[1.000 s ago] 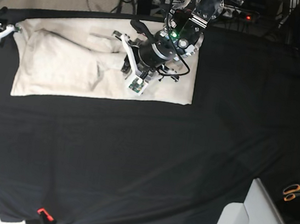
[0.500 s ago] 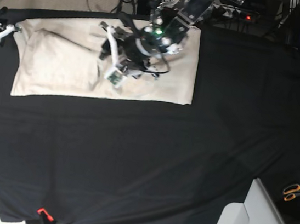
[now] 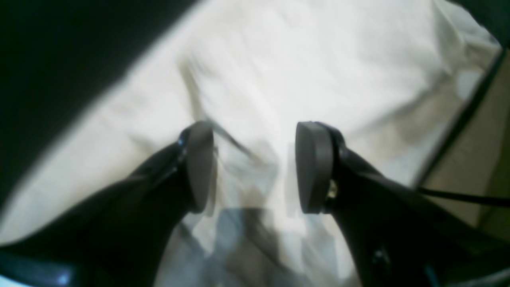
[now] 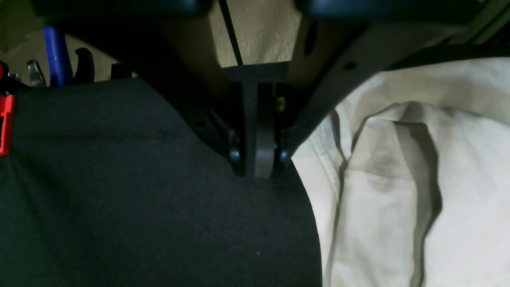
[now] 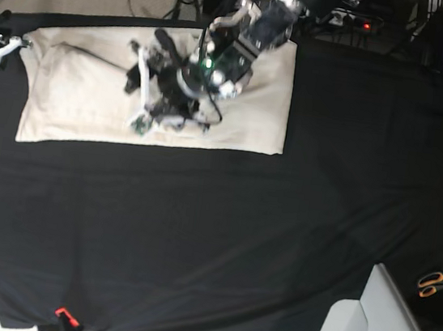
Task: Fold the T-shirt properly
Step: 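Open the left gripper and raise it away from the shirt, then grasp the cream shirt strip's other end with the right gripper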
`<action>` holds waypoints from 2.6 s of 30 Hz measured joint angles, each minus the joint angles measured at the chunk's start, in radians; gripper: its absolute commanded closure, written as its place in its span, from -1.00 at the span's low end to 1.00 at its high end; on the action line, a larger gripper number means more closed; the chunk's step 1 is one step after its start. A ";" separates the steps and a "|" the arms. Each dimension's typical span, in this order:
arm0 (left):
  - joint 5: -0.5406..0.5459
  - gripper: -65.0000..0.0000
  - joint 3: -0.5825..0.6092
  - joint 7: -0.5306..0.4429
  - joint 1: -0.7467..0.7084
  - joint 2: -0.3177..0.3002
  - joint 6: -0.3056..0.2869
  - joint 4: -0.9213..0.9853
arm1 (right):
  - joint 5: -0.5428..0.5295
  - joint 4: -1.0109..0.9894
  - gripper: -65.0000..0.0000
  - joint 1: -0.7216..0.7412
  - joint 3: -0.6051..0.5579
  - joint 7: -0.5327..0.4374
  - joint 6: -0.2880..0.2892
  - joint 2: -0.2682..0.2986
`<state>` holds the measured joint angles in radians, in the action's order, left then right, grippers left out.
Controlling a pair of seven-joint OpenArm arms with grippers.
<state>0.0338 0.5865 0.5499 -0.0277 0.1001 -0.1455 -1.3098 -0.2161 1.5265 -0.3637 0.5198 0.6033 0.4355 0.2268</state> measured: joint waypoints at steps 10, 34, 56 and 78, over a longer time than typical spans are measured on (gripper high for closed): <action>0.006 0.77 -0.153 0.046 -0.050 -0.026 -0.010 -0.230 | 0.007 0.100 0.85 -0.040 -0.127 0.011 0.035 0.002; -0.003 1.00 -0.890 0.131 -0.497 -0.399 -0.009 -0.400 | -0.014 0.309 0.85 -0.034 -0.942 0.098 -0.148 -0.035; 0.000 1.00 -0.886 0.043 -0.491 -0.388 -0.011 -0.275 | 0.003 0.278 0.86 -0.045 -0.809 0.116 -0.169 -0.026; -0.001 1.00 -0.882 0.041 -0.497 -0.344 -0.011 -0.277 | -0.002 -0.057 0.85 0.267 -0.885 0.156 -0.164 -0.122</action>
<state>0.0330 -0.2951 0.5911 -0.5243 -0.2443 -0.1566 -1.5864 -0.2184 1.4696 -0.0963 -0.3656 0.7593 0.2710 0.1051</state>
